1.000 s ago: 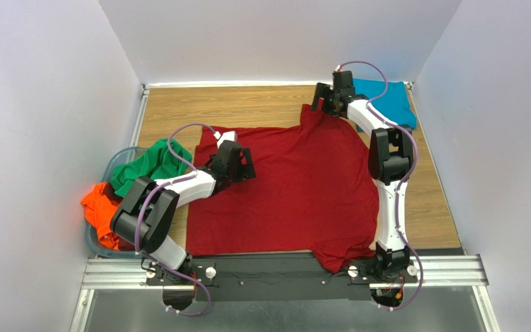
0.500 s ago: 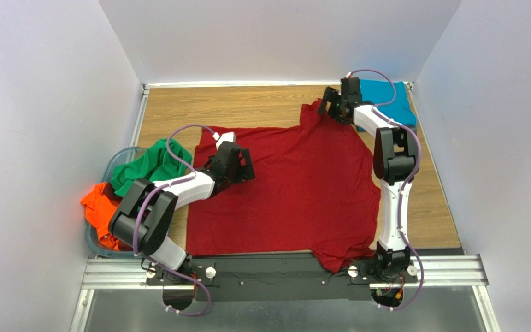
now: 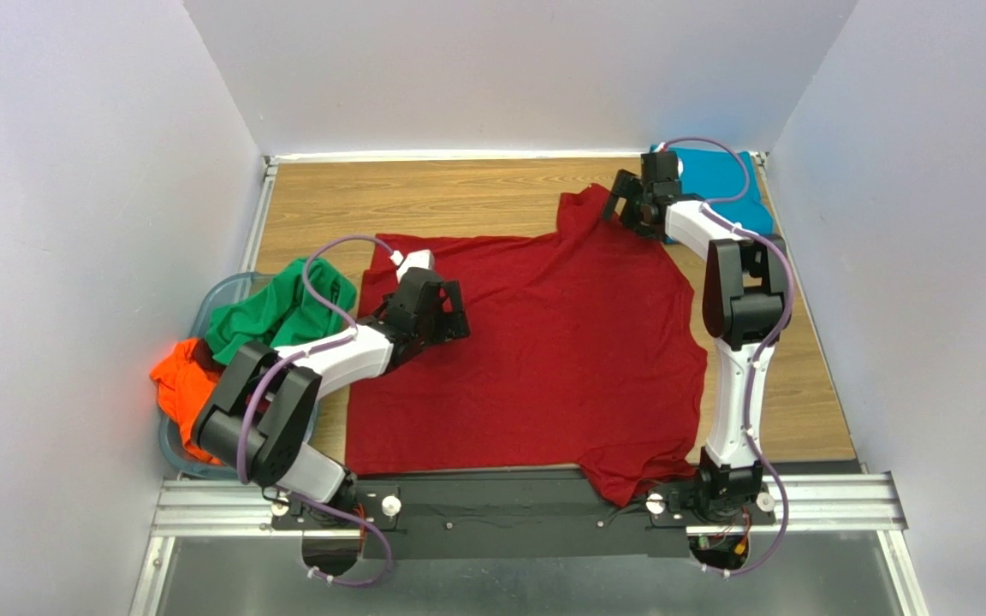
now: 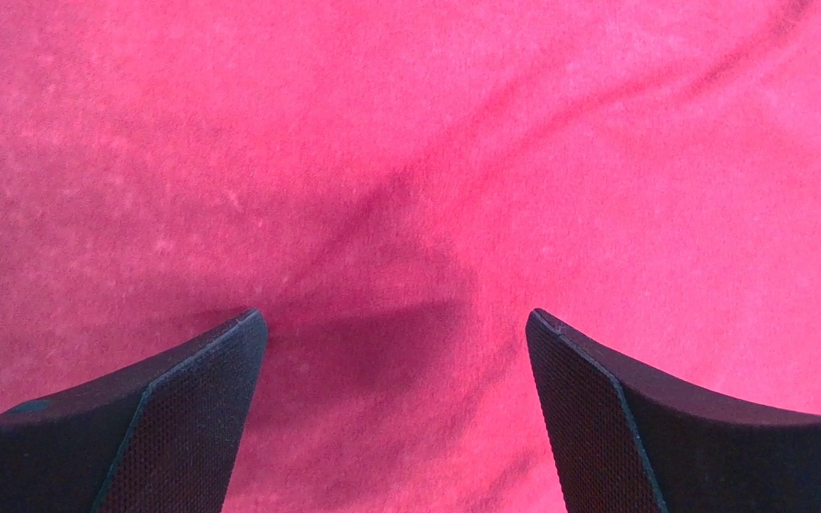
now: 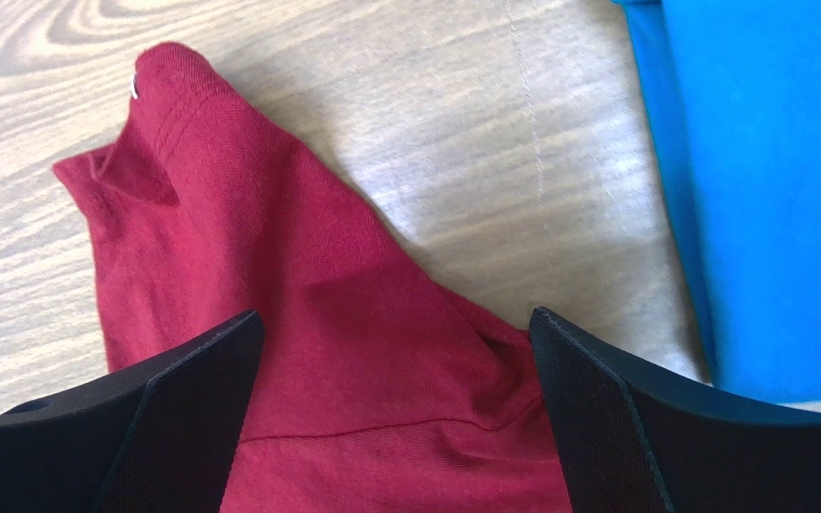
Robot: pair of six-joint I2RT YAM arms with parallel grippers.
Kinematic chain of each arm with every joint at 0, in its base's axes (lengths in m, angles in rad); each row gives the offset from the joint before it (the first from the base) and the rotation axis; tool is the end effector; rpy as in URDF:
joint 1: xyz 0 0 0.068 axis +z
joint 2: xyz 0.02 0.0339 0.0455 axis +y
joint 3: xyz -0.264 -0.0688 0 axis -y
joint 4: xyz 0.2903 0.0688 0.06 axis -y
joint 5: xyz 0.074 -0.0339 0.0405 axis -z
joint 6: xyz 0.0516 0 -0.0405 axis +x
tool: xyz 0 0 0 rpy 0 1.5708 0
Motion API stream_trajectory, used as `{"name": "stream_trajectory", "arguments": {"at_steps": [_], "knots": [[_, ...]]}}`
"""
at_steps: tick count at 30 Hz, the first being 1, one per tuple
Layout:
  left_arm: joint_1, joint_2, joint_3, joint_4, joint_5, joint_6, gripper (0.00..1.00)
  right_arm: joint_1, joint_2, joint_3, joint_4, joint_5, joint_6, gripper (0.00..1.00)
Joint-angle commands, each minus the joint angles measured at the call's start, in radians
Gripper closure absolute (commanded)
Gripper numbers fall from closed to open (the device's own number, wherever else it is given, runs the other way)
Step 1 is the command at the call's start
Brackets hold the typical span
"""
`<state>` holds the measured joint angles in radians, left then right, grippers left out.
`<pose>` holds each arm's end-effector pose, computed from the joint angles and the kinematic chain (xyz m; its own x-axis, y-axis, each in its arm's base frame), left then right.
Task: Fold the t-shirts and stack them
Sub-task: Flatten the tshirt out
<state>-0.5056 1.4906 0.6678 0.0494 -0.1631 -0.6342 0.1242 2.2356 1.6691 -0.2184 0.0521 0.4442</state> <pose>0.2925 -0.1523 0.1174 -0.7153 -0.2723 -0.6436 -0.0590 0.9412 -0.3326 0.5449 0.0653 0.1274 -0.6707 0.3488 -0.6546 0.2227 0.9365 0.2708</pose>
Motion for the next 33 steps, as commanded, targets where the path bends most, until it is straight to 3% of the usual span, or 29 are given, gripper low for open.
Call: {"name": "stream_trajectory", "arguments": {"at_steps": [1,11,18,26,33], "knots": [[-0.001,-0.046,-0.02,-0.02,-0.006,-0.007,0.02,-0.009,-0.005,-0.077,-0.088,0.037,0.007,0.0],[0.001,-0.089,0.001,-0.037,-0.007,-0.004,0.02,-0.012,-0.048,-0.108,-0.087,0.035,-0.019,0.0],[0.022,-0.063,0.214,-0.181,-0.116,0.007,0.02,-0.009,-0.065,0.053,-0.09,-0.021,-0.133,0.0],[0.108,0.112,0.444,-0.23,-0.154,0.011,0.02,0.044,-0.073,0.024,-0.091,-0.124,-0.215,0.0],[0.154,0.289,0.578,-0.212,-0.197,0.044,0.02,0.088,-0.013,0.058,-0.09,-0.116,-0.252,0.0]]}}
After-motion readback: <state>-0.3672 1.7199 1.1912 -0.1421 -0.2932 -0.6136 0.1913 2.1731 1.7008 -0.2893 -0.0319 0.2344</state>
